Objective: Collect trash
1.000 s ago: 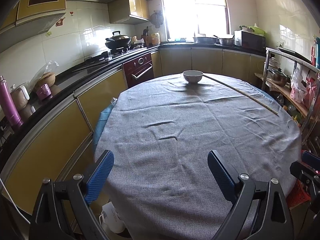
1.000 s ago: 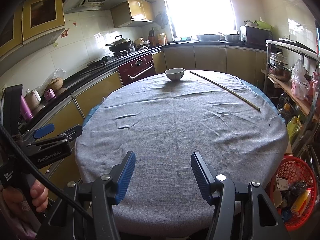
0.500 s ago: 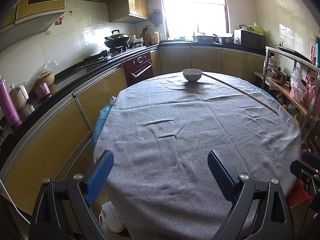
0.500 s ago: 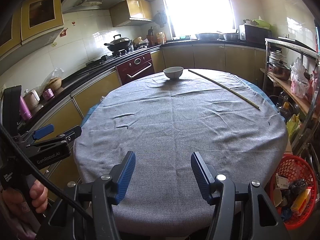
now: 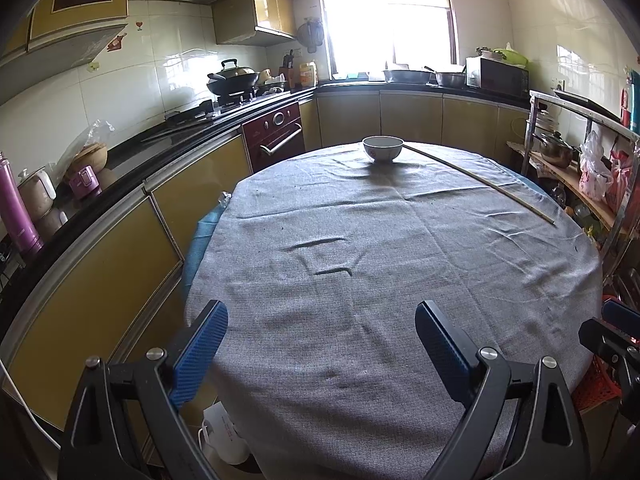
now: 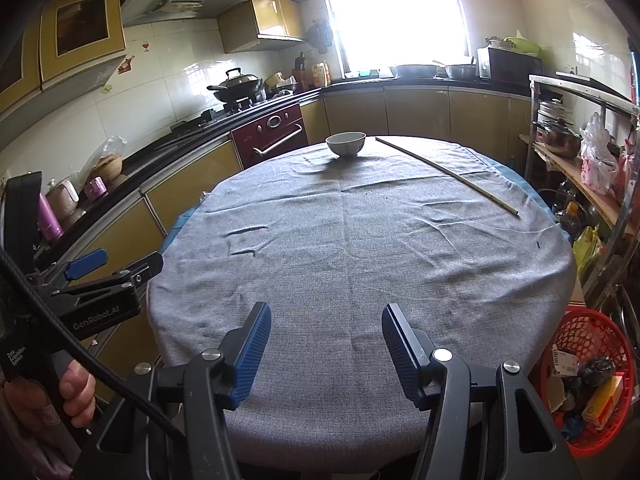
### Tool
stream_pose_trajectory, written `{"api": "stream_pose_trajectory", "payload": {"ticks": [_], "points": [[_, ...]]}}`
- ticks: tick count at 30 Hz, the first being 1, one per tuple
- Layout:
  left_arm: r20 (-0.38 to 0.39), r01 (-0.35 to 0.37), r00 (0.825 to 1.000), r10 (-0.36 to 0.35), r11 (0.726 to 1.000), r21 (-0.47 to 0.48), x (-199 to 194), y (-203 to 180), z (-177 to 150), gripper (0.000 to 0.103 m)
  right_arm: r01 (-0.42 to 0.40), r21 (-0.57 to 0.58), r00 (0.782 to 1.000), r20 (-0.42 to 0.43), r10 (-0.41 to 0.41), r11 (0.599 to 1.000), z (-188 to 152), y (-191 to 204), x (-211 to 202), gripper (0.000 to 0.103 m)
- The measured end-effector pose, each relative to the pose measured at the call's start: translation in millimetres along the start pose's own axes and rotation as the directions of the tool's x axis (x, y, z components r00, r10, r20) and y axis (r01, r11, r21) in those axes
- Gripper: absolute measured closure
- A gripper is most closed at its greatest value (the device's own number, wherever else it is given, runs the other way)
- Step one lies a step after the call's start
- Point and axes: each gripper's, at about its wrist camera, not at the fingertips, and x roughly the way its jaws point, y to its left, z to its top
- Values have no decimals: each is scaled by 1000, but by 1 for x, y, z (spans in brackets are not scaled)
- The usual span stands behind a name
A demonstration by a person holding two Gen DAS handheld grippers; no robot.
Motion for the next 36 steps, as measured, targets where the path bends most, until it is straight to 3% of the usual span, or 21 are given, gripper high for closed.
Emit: {"api": "stream_pose_trajectory", "payload": {"ticks": [36], "points": [[-12,6,1000,-6,1000,5,5,2,0,8,-2,1,1000,-13,2,1000,0,1,5,41]]}}
